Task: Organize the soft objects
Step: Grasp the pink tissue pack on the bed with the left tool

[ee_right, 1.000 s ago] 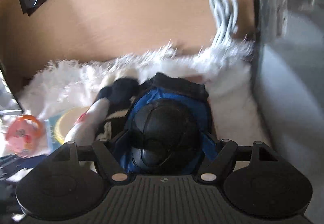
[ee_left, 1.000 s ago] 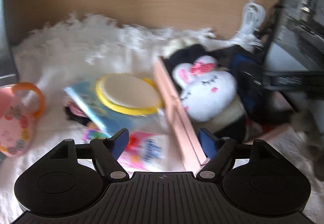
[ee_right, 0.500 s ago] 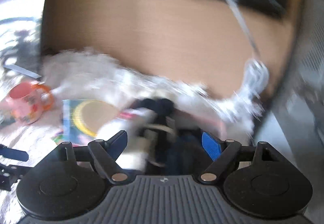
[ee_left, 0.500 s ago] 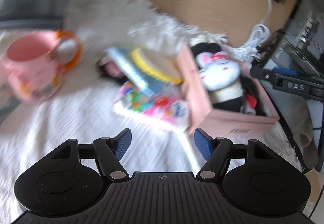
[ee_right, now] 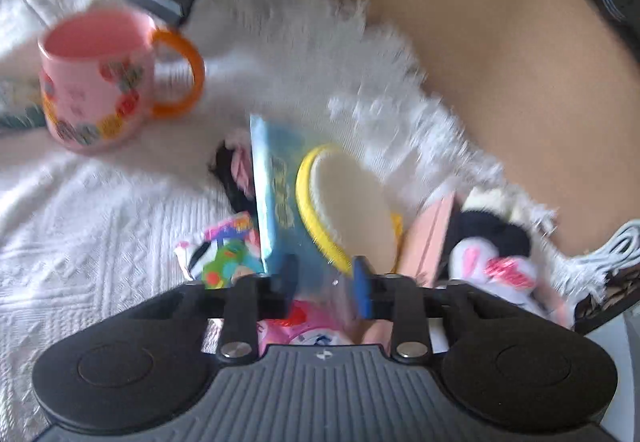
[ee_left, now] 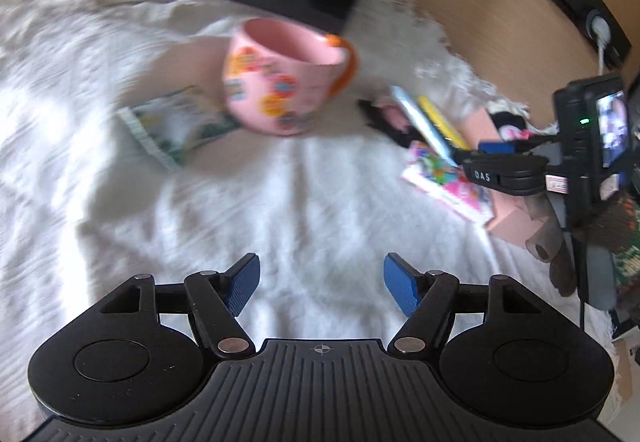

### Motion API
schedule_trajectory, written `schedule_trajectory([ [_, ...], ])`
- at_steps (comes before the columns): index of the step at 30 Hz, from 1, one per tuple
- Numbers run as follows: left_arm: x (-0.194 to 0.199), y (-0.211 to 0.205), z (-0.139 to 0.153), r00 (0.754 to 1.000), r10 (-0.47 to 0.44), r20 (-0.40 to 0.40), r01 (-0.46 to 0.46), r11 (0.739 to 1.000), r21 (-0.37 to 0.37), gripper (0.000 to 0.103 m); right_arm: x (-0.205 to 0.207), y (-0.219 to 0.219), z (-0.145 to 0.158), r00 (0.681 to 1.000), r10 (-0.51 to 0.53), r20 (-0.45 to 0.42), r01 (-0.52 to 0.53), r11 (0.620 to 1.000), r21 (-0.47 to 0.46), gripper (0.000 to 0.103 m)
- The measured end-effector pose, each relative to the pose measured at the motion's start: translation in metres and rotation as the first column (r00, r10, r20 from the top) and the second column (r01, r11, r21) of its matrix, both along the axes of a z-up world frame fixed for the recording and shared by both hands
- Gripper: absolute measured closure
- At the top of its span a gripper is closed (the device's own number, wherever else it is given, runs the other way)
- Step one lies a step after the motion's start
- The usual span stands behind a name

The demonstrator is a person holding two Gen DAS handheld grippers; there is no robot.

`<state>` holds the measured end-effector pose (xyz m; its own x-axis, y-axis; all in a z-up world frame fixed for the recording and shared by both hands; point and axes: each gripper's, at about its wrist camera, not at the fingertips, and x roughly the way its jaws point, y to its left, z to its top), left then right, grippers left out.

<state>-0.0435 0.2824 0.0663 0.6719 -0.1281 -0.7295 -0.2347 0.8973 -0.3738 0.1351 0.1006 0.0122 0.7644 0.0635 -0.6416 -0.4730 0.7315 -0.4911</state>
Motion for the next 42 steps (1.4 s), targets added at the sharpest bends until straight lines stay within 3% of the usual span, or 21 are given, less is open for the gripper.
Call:
schedule_trajectory([
  [3, -0.005, 0.016, -0.004, 1.0, 0.022, 0.0, -0.022, 1.0, -0.017, 0.029, -0.007, -0.003, 0.001, 1.0, -0.018, 0.001, 0.018, 1.0, 0.007, 0.093],
  [6, 0.002, 0.021, -0.006, 1.0, 0.01, -0.001, -0.01, 1.0, -0.025, 0.029, -0.033, -0.016, 0.019, 1.0, 0.0, -0.007, 0.001, 0.996, 0.086, 0.096],
  [12, 0.043, -0.001, -0.005, 0.99, -0.137, 0.04, 0.138, 0.989, -0.048, 0.029, -0.102, -0.058, 0.056, 0.997, 0.032, -0.075, -0.011, 0.965, 0.263, 0.097],
  [17, 0.09, -0.039, 0.004, 0.964, -0.248, 0.093, 0.251, 0.968, -0.027, 0.029, -0.144, -0.103, 0.051, 0.99, -0.03, -0.137, 0.076, 0.938, 0.339, 0.097],
  [20, 0.121, -0.053, 0.004, 0.971, -0.223, 0.089, 0.226, 0.974, -0.021, 0.03, -0.152, -0.127, 0.036, 0.981, -0.107, -0.162, 0.159, 0.922, 0.353, 0.097],
  [23, 0.154, -0.064, -0.003, 0.989, -0.146, 0.032, 0.147, 0.989, -0.026, 0.03, -0.158, -0.145, 0.027, 0.972, -0.174, -0.155, 0.218, 0.913, 0.346, 0.096],
  [24, 0.162, -0.066, -0.006, 0.99, -0.14, 0.028, 0.141, 0.989, -0.037, 0.03, -0.161, -0.149, 0.026, 0.971, -0.187, -0.149, 0.228, 0.91, 0.345, 0.093],
  [26, 0.173, -0.075, -0.011, 0.992, -0.127, 0.009, 0.127, 0.992, -0.026, 0.03, -0.166, -0.157, 0.024, 0.97, -0.205, -0.134, 0.239, 0.909, 0.341, 0.076],
  [27, 0.176, -0.08, -0.013, 0.991, -0.132, 0.001, 0.132, 0.991, -0.015, 0.029, -0.168, -0.16, 0.023, 0.97, -0.21, -0.125, 0.241, 0.91, 0.337, 0.059],
  [28, 0.18, -0.087, -0.015, 0.99, -0.144, -0.01, 0.144, 0.99, 0.003, 0.029, -0.17, -0.163, 0.021, 0.97, -0.215, -0.11, 0.24, 0.914, 0.328, 0.05],
  [30, 0.179, -0.101, -0.019, 0.985, -0.172, -0.028, 0.173, 0.982, 0.073, 0.029, -0.173, -0.166, 0.017, 0.971, -0.219, -0.09, 0.237, 0.923, 0.305, 0.049],
  [34, 0.159, -0.121, -0.022, 0.967, -0.254, -0.011, 0.25, 0.942, 0.225, 0.028, -0.17, -0.175, 0.009, 0.972, -0.217, -0.094, 0.235, 0.931, 0.279, 0.044],
  [38, 0.125, -0.111, -0.021, 0.962, -0.274, -0.011, 0.266, 0.922, 0.282, 0.027, -0.169, -0.188, 0.004, 0.968, -0.23, -0.097, 0.248, 0.927, 0.282, 0.041],
  [42, 0.096, -0.086, -0.016, 0.979, -0.204, -0.016, 0.199, 0.934, 0.297, 0.027, -0.168, -0.207, 0.001, 0.961, -0.261, -0.093, 0.277, 0.907, 0.317, 0.036],
])
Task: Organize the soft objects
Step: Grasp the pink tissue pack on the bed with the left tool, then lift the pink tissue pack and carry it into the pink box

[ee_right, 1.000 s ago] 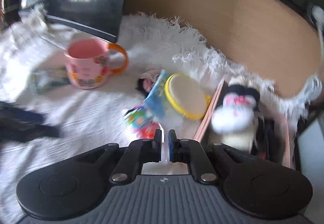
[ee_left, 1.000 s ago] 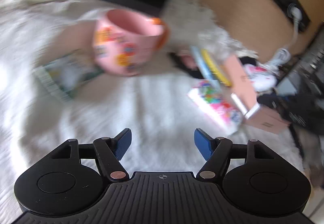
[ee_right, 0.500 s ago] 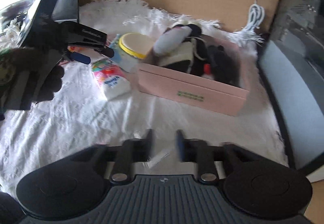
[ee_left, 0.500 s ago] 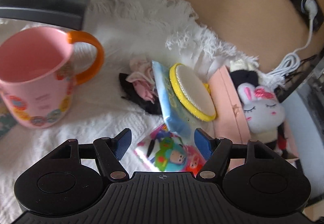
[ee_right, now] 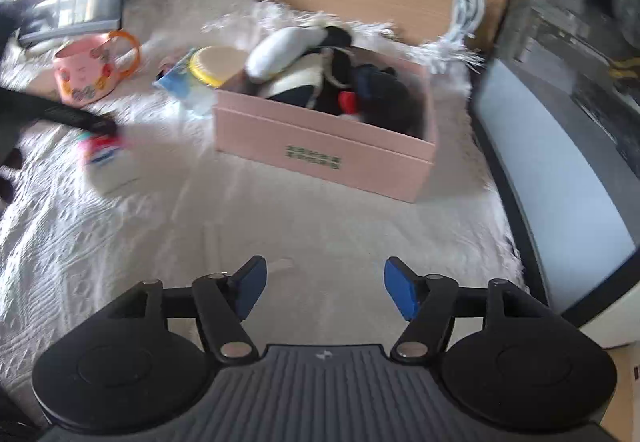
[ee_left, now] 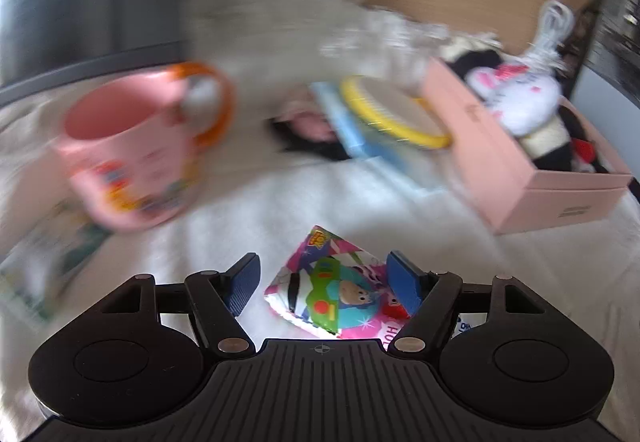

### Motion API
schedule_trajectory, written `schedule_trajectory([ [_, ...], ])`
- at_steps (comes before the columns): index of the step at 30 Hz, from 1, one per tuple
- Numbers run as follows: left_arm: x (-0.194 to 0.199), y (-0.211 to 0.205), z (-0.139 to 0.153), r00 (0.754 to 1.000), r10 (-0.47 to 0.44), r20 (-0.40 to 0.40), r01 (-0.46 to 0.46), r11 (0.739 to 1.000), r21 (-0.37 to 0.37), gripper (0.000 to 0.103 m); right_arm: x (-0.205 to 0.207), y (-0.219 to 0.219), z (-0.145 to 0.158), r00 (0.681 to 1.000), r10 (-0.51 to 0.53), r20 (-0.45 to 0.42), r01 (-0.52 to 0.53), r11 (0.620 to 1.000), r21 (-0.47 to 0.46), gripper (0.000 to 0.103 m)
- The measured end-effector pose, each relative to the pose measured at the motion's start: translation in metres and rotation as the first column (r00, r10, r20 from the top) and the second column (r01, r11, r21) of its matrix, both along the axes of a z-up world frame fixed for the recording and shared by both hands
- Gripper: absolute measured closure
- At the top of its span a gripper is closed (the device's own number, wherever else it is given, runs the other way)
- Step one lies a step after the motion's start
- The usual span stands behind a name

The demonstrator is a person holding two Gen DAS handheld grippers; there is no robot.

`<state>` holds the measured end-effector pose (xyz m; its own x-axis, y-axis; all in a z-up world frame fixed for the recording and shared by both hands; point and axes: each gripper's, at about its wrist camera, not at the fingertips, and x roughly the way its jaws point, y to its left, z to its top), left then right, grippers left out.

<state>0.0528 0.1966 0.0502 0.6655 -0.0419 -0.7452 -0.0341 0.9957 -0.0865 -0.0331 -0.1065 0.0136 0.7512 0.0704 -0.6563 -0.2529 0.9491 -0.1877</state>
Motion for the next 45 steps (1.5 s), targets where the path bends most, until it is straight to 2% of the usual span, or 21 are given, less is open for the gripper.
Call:
schedule_trajectory([
  [2, -0.015, 0.017, 0.004, 0.997, 0.077, -0.006, -0.077, 0.997, -0.023, 0.031, -0.002, -0.011, 0.0, 1.0, -0.011, 0.002, 0.011, 1.0, 0.023, 0.035],
  [4, -0.029, 0.036, 0.01, 0.988, 0.151, -0.022, -0.152, 0.984, -0.09, 0.031, -0.003, -0.022, 0.0, 1.0, -0.023, 0.005, 0.023, 0.999, 0.043, 0.035],
  [8, -0.046, 0.058, 0.015, 0.964, 0.246, -0.097, -0.264, 0.925, -0.273, 0.031, -0.009, -0.041, -0.005, 0.999, -0.051, 0.004, 0.051, 0.996, 0.075, 0.03],
  [10, -0.042, 0.055, 0.01, 0.96, 0.246, -0.134, -0.277, 0.907, -0.317, 0.031, -0.009, -0.048, -0.014, 0.997, -0.072, -0.016, 0.073, 0.993, 0.088, 0.029],
  [12, -0.035, 0.046, 0.004, 0.956, 0.247, -0.157, -0.285, 0.91, -0.302, 0.031, -0.007, -0.052, -0.022, 0.996, -0.082, -0.047, 0.086, 0.991, 0.1, 0.029],
  [15, -0.019, 0.028, 0.001, 0.958, 0.253, -0.136, -0.282, 0.921, -0.269, 0.03, -0.007, -0.053, -0.034, 0.994, -0.067, -0.09, 0.079, 0.988, 0.132, 0.028],
  [17, -0.006, 0.017, 0.0, 0.963, 0.235, -0.129, -0.261, 0.933, -0.249, 0.03, -0.011, -0.05, -0.038, 0.995, -0.065, -0.069, 0.074, 0.988, 0.134, 0.023],
  [21, 0.015, -0.012, -0.002, 0.983, 0.129, -0.134, -0.153, 0.97, -0.188, 0.03, -0.015, -0.049, -0.043, 0.998, -0.048, -0.048, 0.054, 0.989, 0.137, 0.013],
  [24, 0.017, -0.039, -0.002, 0.99, 0.039, -0.135, -0.056, 0.991, -0.121, 0.029, -0.014, -0.049, -0.046, 0.999, -0.023, -0.047, 0.029, 0.989, 0.145, 0.0],
  [27, 0.009, -0.058, -0.004, 0.992, -0.013, -0.124, 0.007, 0.998, -0.054, 0.029, -0.018, -0.049, -0.05, 1.0, -0.01, -0.018, 0.012, 0.989, 0.148, 0.0],
  [32, -0.006, -0.079, -0.005, 0.988, -0.086, -0.129, 0.088, 0.996, 0.007, 0.028, -0.012, -0.051, -0.046, 0.998, 0.003, -0.056, 0.005, 0.991, 0.137, 0.0],
  [36, -0.021, -0.081, -0.003, 0.98, -0.139, -0.144, 0.14, 0.99, -0.003, 0.028, -0.001, -0.047, -0.039, 0.992, 0.055, -0.114, -0.041, 0.992, 0.12, 0.002],
  [38, -0.033, -0.075, -0.002, 0.978, -0.142, -0.153, 0.143, 0.99, -0.005, 0.027, 0.0, -0.041, -0.029, 0.993, 0.08, -0.088, -0.066, 0.986, 0.151, 0.004],
  [40, -0.046, -0.065, -0.001, 0.979, -0.128, -0.157, 0.13, 0.992, -0.002, 0.027, 0.0, -0.029, -0.021, 0.993, 0.109, -0.043, -0.1, 0.981, 0.168, 0.004],
  [42, -0.055, -0.057, 0.002, 0.981, -0.104, -0.164, 0.105, 0.994, 0.0, 0.027, 0.007, -0.012, -0.019, 0.988, 0.15, -0.036, -0.141, 0.974, 0.179, 0.004],
  [45, -0.066, -0.043, 0.005, 0.983, -0.069, -0.171, 0.062, 0.997, -0.048, 0.029, 0.015, 0.014, -0.027, 0.983, 0.181, -0.037, -0.172, 0.971, 0.167, 0.004],
])
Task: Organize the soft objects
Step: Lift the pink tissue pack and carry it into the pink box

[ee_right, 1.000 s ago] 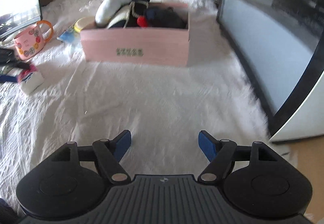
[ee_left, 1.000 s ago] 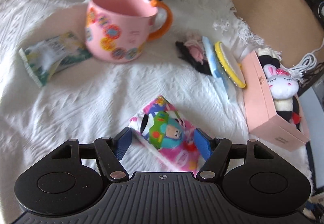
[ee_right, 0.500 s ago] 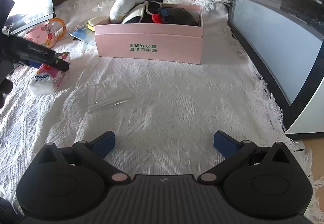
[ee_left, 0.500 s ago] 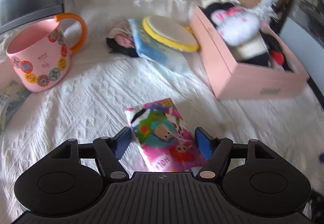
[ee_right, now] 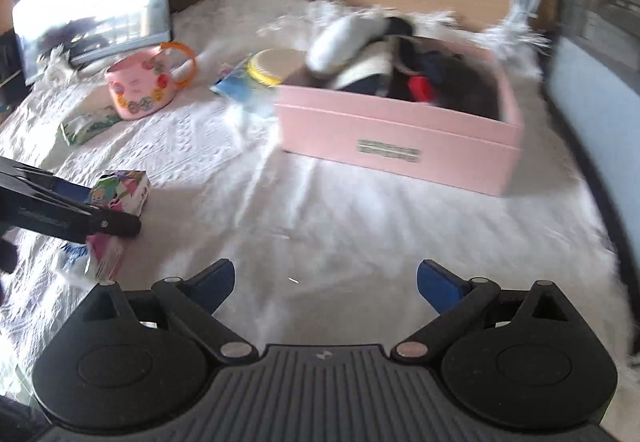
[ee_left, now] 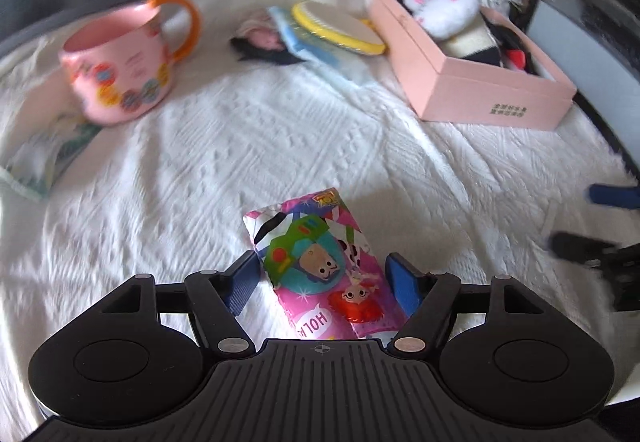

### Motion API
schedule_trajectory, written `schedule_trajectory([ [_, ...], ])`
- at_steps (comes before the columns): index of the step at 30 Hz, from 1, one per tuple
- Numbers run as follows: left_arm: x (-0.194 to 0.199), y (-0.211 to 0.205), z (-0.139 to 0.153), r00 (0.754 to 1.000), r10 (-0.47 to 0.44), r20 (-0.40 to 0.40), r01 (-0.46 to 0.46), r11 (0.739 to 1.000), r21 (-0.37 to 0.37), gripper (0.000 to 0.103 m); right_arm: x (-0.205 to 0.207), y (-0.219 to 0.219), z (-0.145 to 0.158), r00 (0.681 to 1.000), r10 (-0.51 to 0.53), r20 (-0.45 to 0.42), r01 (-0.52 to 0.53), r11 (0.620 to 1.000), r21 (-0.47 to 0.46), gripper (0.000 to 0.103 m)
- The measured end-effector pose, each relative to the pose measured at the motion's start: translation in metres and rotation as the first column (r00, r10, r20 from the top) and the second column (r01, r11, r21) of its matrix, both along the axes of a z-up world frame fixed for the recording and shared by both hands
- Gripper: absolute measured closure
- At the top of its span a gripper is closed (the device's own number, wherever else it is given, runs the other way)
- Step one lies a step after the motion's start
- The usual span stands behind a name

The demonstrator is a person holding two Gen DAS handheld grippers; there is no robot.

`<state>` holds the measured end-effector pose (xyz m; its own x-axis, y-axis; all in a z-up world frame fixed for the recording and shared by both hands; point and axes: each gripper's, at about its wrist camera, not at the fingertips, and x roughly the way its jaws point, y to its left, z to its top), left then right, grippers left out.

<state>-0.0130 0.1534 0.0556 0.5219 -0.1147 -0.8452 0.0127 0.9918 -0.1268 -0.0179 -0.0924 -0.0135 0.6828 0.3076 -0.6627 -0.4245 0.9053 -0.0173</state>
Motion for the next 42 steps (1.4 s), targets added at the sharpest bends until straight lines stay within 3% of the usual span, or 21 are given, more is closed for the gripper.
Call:
schedule_trajectory([
  [3, -0.008, 0.007, 0.004, 1.0, 0.031, -0.005, -0.031, 0.998, -0.056, 0.031, 0.004, 0.015, -0.011, 1.0, 0.003, 0.008, -0.003, 0.998, -0.055, 0.007],
  [6, -0.012, 0.006, 0.004, 0.998, 0.055, -0.017, -0.057, 0.994, -0.094, 0.031, 0.008, 0.011, -0.015, 1.0, -0.018, -0.009, 0.018, 0.999, -0.027, 0.01],
  [8, -0.011, 0.001, 0.004, 0.998, 0.058, -0.02, -0.06, 0.993, -0.098, 0.03, 0.009, 0.006, -0.014, 0.999, -0.037, -0.01, 0.037, 0.999, -0.008, 0.021],
  [9, -0.01, -0.002, 0.003, 0.998, 0.055, -0.017, -0.056, 0.994, -0.092, 0.03, 0.008, 0.003, -0.012, 0.999, -0.037, -0.012, 0.037, 0.999, 0.0, 0.033],
  [10, -0.009, -0.005, 0.003, 0.998, 0.054, -0.013, -0.055, 0.995, -0.086, 0.03, 0.007, 0.002, -0.009, 0.999, -0.031, -0.019, 0.031, 1.0, 0.003, 0.038],
  [21, -0.005, -0.023, 0.002, 0.999, 0.023, -0.044, -0.022, 1.0, 0.009, 0.03, -0.014, -0.003, 0.013, 0.998, -0.011, 0.058, 0.014, 0.998, -0.054, 0.039],
  [25, -0.015, -0.023, 0.003, 0.998, -0.007, -0.061, 0.007, 1.0, 0.004, 0.03, -0.017, -0.005, 0.018, 0.997, -0.008, 0.083, 0.015, 0.997, -0.081, 0.039],
  [29, -0.024, -0.022, 0.002, 0.999, -0.026, -0.028, 0.027, 1.0, 0.012, 0.037, -0.02, -0.007, 0.02, 0.997, -0.006, 0.083, 0.013, 0.996, -0.088, 0.039],
  [32, -0.027, -0.019, 0.004, 0.999, -0.029, -0.022, 0.028, 0.999, -0.03, 0.039, -0.024, -0.01, 0.02, 0.997, -0.001, 0.079, 0.01, 0.995, -0.104, 0.039],
  [36, -0.036, -0.032, 0.011, 0.992, -0.127, -0.015, 0.126, 0.99, -0.068, 0.04, -0.031, -0.021, 0.024, 0.996, -0.008, 0.085, 0.019, 0.991, -0.13, 0.039],
  [42, -0.031, -0.069, 0.034, 0.962, -0.274, 0.021, 0.275, 0.96, -0.062, 0.041, -0.043, -0.05, 0.037, 0.991, -0.065, 0.12, 0.079, 0.99, -0.12, 0.039],
])
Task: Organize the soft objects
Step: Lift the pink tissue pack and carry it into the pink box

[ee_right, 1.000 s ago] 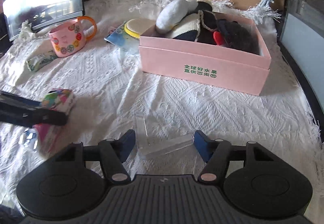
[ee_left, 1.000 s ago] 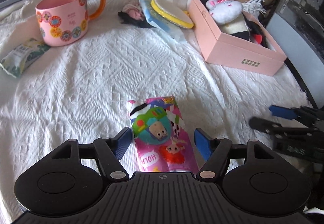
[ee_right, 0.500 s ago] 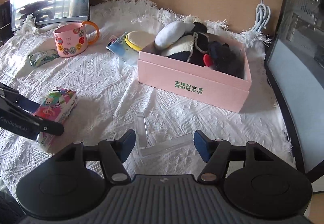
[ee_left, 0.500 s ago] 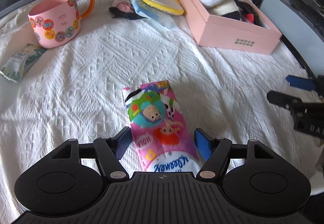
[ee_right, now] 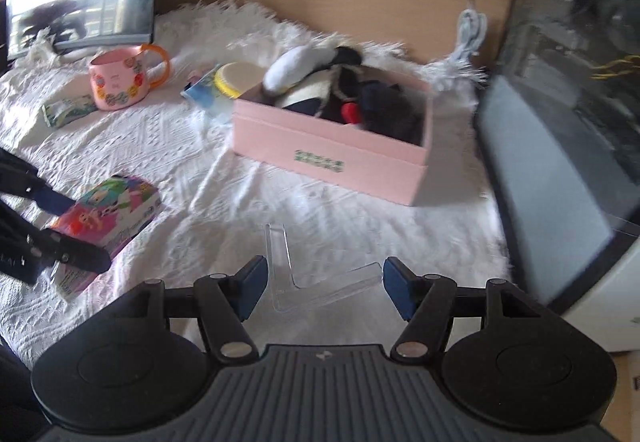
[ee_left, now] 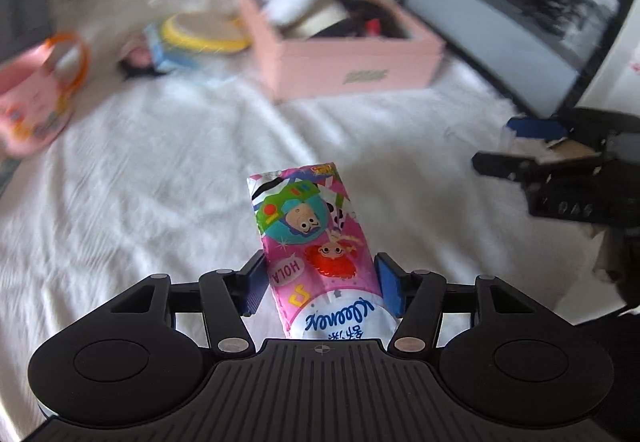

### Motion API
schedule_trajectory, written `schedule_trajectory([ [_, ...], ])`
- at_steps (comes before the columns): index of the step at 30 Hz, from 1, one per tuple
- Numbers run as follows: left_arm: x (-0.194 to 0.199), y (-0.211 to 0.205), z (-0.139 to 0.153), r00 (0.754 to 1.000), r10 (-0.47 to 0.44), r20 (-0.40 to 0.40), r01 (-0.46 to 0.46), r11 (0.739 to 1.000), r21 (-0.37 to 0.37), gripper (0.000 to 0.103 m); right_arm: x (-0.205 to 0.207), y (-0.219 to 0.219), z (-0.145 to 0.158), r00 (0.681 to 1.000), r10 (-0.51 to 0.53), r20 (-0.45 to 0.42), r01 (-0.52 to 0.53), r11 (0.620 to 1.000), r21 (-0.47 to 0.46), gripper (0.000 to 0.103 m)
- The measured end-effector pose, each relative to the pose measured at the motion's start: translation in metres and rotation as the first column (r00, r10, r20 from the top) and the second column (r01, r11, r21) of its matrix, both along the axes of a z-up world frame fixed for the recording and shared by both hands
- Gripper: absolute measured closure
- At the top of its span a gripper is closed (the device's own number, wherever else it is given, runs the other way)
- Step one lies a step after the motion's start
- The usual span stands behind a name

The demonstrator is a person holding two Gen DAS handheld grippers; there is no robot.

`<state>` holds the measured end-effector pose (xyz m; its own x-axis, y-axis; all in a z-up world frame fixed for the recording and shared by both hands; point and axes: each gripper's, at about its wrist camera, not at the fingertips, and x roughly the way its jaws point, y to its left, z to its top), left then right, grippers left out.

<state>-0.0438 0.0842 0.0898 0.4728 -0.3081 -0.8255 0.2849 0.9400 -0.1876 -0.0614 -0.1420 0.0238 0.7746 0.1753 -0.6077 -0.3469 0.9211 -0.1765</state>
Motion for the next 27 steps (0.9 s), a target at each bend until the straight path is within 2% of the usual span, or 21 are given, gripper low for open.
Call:
schedule_trajectory([
  [2, 0.011, -0.011, 0.015, 1.0, -0.021, 0.023, 0.022, 0.999, -0.042, 0.041, -0.006, -0.009, 0.005, 1.0, -0.017, 0.024, 0.017, 1.0, 0.004, 0.039],
  [5, 0.042, -0.031, 0.044, 0.994, -0.049, 0.1, 0.059, 0.994, -0.096, 0.041, -0.012, -0.023, 0.012, 0.998, -0.044, 0.053, 0.043, 0.999, 0.024, 0.039],
  [10, 0.128, -0.073, 0.08, 0.96, -0.038, 0.278, 0.06, 0.996, -0.071, 0.041, -0.017, -0.037, 0.015, 0.993, -0.078, 0.083, 0.073, 0.996, 0.056, 0.039],
  [12, 0.168, -0.083, 0.084, 0.945, 0.008, 0.327, 0.026, 0.995, -0.1, 0.039, -0.019, -0.04, 0.014, 0.992, -0.087, 0.088, 0.082, 0.995, 0.062, 0.039],
  [14, 0.207, -0.097, 0.074, 0.941, 0.028, 0.336, 0.004, 0.996, -0.092, 0.038, -0.021, -0.042, 0.012, 0.992, -0.092, 0.09, 0.087, 0.994, 0.063, 0.039],
  [17, 0.243, -0.112, 0.039, 0.972, 0.04, 0.231, -0.038, 0.999, -0.013, 0.042, -0.026, -0.045, 0.009, 0.992, -0.089, 0.093, 0.083, 0.995, 0.061, 0.039],
  [18, 0.246, -0.112, 0.027, 0.982, 0.041, 0.185, -0.043, 0.999, 0.008, 0.041, -0.027, -0.046, 0.008, 0.992, -0.088, 0.093, 0.082, 0.995, 0.061, 0.039],
  [19, 0.244, -0.114, 0.019, 0.984, 0.033, 0.174, -0.037, 0.999, 0.019, 0.04, -0.027, -0.048, 0.006, 0.992, -0.089, 0.09, 0.084, 0.994, 0.063, 0.039],
  [22, 0.227, -0.114, 0.018, 0.975, 0.003, 0.223, -0.011, 0.999, 0.035, 0.041, -0.023, -0.055, 0.003, 0.993, -0.099, 0.071, 0.093, 0.993, 0.075, 0.039],
  [27, 0.21, -0.102, 0.039, 0.966, 0.012, 0.257, -0.008, 1.0, -0.015, 0.041, -0.008, -0.053, 0.011, 0.993, -0.063, 0.099, 0.057, 0.996, 0.067, 0.039],
])
